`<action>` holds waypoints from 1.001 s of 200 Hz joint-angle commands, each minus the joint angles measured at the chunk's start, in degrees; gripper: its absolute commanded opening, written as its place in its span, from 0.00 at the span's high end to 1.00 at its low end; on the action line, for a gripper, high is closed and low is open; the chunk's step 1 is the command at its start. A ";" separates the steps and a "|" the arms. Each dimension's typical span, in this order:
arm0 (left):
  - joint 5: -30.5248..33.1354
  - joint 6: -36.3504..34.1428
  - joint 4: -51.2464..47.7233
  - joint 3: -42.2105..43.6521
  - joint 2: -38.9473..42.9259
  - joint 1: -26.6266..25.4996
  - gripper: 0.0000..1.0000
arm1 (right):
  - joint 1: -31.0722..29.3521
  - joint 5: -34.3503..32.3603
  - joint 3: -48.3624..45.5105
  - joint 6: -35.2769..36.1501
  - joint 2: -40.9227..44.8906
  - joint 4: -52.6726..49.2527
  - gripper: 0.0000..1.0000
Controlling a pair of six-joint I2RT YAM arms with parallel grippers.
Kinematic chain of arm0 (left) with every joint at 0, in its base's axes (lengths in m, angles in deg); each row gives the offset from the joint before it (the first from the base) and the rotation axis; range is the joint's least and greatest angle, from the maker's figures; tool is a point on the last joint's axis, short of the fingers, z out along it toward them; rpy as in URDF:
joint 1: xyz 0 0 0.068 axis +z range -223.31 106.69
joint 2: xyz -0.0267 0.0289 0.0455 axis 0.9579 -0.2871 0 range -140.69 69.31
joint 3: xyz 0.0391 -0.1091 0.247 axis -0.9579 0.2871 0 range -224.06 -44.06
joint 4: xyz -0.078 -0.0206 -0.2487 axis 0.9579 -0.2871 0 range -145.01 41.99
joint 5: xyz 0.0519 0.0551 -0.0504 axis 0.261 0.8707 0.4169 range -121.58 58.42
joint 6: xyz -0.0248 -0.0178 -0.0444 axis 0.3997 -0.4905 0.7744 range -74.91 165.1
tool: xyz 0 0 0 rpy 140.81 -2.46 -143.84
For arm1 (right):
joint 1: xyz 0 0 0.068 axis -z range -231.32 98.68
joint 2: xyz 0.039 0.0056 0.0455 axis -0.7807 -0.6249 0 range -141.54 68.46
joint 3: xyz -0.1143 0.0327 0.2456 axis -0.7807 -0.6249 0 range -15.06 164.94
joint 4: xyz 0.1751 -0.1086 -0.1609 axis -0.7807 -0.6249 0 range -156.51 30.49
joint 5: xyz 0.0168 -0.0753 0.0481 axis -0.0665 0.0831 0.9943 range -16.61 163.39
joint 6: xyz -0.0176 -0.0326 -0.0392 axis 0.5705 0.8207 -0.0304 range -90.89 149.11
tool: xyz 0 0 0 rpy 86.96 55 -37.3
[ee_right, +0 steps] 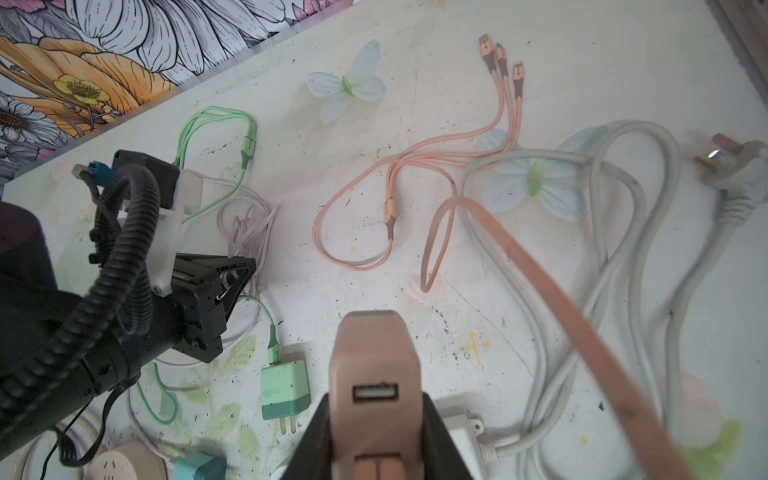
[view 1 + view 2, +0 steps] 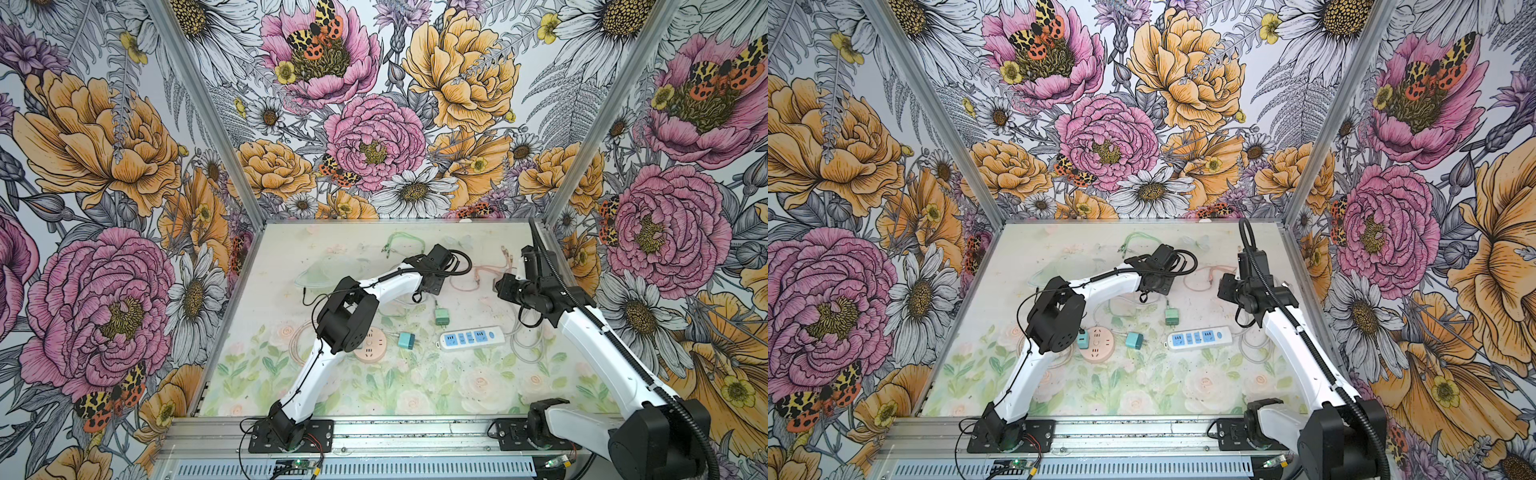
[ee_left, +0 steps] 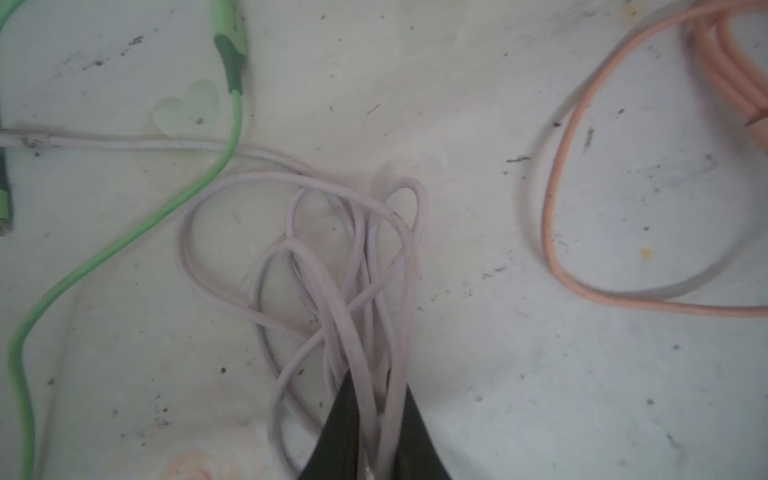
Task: Insert the plug
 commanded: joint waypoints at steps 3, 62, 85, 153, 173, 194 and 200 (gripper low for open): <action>0.35 1.41 3.23 4.49 6.52 1.97 0.64 | -1.70 0.58 1.73 0.91 0.86 1.38 1.00; -11.45 -0.10 12.34 15.87 21.04 2.07 0.45 | -5.89 2.32 -1.41 -0.07 3.65 1.51 1.00; -14.12 0.16 13.75 19.17 26.07 2.65 0.44 | -8.85 2.51 -2.77 2.27 4.84 1.81 1.00; -16.76 2.45 14.92 31.92 39.62 5.91 0.44 | -16.31 6.46 -6.78 8.78 6.13 4.92 1.00; -16.90 3.58 14.99 35.51 42.06 6.83 0.44 | -17.16 9.37 -8.04 11.84 5.73 6.82 1.00; -16.54 4.05 15.06 38.49 44.00 7.13 0.44 | -18.22 12.54 -8.27 19.54 5.11 7.36 1.00; -16.38 4.06 15.07 39.13 44.42 7.19 0.44 | -18.84 11.77 -8.14 22.61 5.34 7.35 1.00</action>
